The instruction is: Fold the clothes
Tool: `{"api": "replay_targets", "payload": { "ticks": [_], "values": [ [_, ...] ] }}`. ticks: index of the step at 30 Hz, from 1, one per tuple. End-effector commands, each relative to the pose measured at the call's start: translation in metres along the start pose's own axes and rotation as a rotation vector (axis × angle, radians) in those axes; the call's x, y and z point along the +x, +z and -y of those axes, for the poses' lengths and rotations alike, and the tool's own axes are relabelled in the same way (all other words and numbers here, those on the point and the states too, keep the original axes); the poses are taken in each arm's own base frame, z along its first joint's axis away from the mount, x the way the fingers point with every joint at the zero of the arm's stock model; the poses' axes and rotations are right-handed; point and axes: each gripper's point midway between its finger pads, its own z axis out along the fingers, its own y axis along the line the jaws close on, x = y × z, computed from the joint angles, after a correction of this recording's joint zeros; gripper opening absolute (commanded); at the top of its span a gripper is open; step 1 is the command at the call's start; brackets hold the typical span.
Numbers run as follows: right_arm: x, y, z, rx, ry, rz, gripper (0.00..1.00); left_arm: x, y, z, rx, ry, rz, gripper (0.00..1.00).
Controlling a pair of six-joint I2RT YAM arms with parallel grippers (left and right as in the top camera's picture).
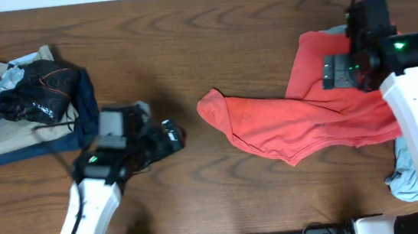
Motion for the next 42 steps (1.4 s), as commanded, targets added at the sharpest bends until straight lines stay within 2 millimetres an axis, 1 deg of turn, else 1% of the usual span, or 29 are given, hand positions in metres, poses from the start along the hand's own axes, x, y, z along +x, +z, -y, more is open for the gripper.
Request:
{"api": "replay_targets", "payload": {
  "ticks": [1,6,10,14,17,20,21,23,25,27,28,29,31,33,35,37,40,41,42],
  "values": [
    [0.003,0.003,0.007,-0.02,0.06,-0.026,0.97,0.015,0.026,0.018,0.018,-0.012,-0.09,0.98],
    [0.008,0.004,0.016,-0.007,0.078,-0.053,0.97,0.04,0.073,0.039,0.022,0.029,-0.186,0.98],
    [0.011,0.005,0.018,-0.004,0.075,-0.064,0.98,0.059,0.113,0.054,0.036,0.047,-0.234,0.98],
    [0.013,0.004,0.018,-0.002,0.075,-0.073,0.98,0.071,0.147,0.069,0.071,0.037,-0.245,0.98],
    [0.014,0.004,0.019,-0.001,0.074,-0.079,0.97,0.079,0.169,0.086,0.126,0.017,-0.236,1.0],
    [0.016,0.004,0.019,0.0,0.073,-0.084,0.97,0.086,0.186,0.107,0.203,0.03,-0.22,0.97],
    [0.016,0.004,0.019,0.001,0.072,-0.086,0.97,0.089,0.191,0.115,0.233,0.038,-0.212,0.95],
    [0.016,0.004,0.019,0.001,0.072,-0.088,0.97,0.089,0.197,0.125,0.273,0.065,-0.183,0.81],
    [0.016,0.004,0.019,0.001,0.072,-0.088,0.97,0.084,0.2,0.125,0.267,0.066,-0.148,0.54],
    [0.016,0.004,0.019,0.003,0.073,-0.087,0.97,0.076,0.2,0.122,0.26,0.062,-0.125,0.27],
    [0.016,0.004,0.02,0.007,0.073,-0.087,0.96,0.07,0.199,0.121,0.262,0.058,-0.118,0.19],
    [0.016,0.004,0.022,0.015,0.074,-0.086,0.96,0.065,0.197,0.119,0.265,0.063,-0.112,0.07],
    [0.016,0.005,0.026,0.027,0.081,-0.085,0.94,0.052,0.188,0.119,0.289,0.073,-0.111,0.06],
    [0.016,0.006,0.032,0.033,0.098,-0.089,0.87,0.035,0.175,0.116,0.307,0.051,-0.103,0.06],
    [0.018,0.009,0.038,0.042,0.116,-0.1,0.8,0.016,0.156,0.115,0.332,0.038,-0.088,0.06],
    [0.023,0.014,0.045,0.051,0.136,-0.118,0.74,-0.006,0.131,0.116,0.368,0.026,-0.053,0.06],
    [0.038,0.027,0.052,0.058,0.151,-0.172,0.56,-0.044,0.084,0.114,0.408,0.029,0.061,0.06],
    [0.042,0.031,0.051,0.049,0.147,-0.187,0.54,-0.053,0.072,0.112,0.413,0.03,0.093,0.06],
    [0.048,0.037,0.049,0.031,0.137,-0.205,0.49,-0.065,0.055,0.109,0.42,0.028,0.14,0.06]
  ]
}}
